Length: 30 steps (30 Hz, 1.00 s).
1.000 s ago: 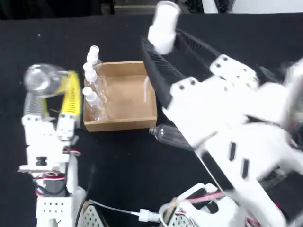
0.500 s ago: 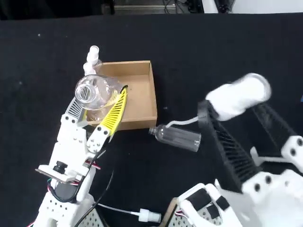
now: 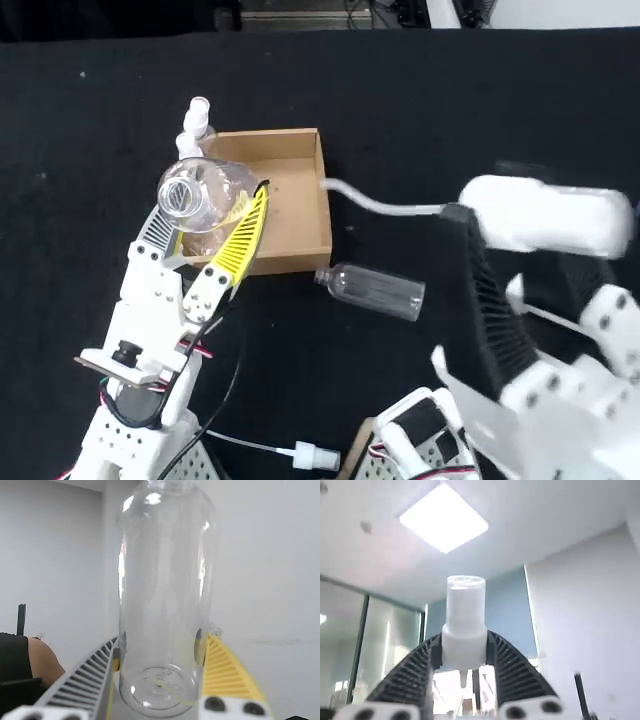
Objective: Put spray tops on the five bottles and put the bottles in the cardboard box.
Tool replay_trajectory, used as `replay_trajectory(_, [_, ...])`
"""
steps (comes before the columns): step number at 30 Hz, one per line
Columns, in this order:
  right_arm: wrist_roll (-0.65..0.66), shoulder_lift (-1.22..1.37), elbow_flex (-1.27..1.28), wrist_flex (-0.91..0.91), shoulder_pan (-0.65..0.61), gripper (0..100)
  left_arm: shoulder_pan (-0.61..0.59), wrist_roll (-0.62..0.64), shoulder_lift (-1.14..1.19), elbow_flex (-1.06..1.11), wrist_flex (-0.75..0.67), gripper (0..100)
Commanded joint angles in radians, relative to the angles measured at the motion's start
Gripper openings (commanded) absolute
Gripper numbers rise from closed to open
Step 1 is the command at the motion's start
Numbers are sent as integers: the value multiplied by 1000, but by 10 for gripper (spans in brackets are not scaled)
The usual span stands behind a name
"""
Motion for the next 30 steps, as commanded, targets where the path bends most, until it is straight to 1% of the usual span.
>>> replay_trajectory(1, [-5, 137, -45, 2, -12, 11, 12, 11, -9, 22, -14, 95])
replay_trajectory(4, [-5, 254, -173, 104, -12, 11, 12, 11, -9, 22, -14, 95])
replay_trajectory(8, [-11, 344, -371, 192, -18, 11, 12, 11, -9, 22, -14, 95])
replay_trajectory(15, [-3, 444, -602, 408, -227, 11, 18, 11, -9, 22, -14, 95])
replay_trajectory(17, [-3, 473, -641, 433, -269, 11, 18, 11, -9, 22, -14, 95])
replay_trajectory(19, [-3, 490, -656, 443, -284, 11, 16, 11, -9, 22, -14, 95])
replay_trajectory(25, [-3, 493, -661, 493, -284, 11, 19, 11, -9, 22, -14, 95])
replay_trajectory(30, [-3, 501, -687, 431, -285, 11, 18, 11, -9, 22, -14, 95])
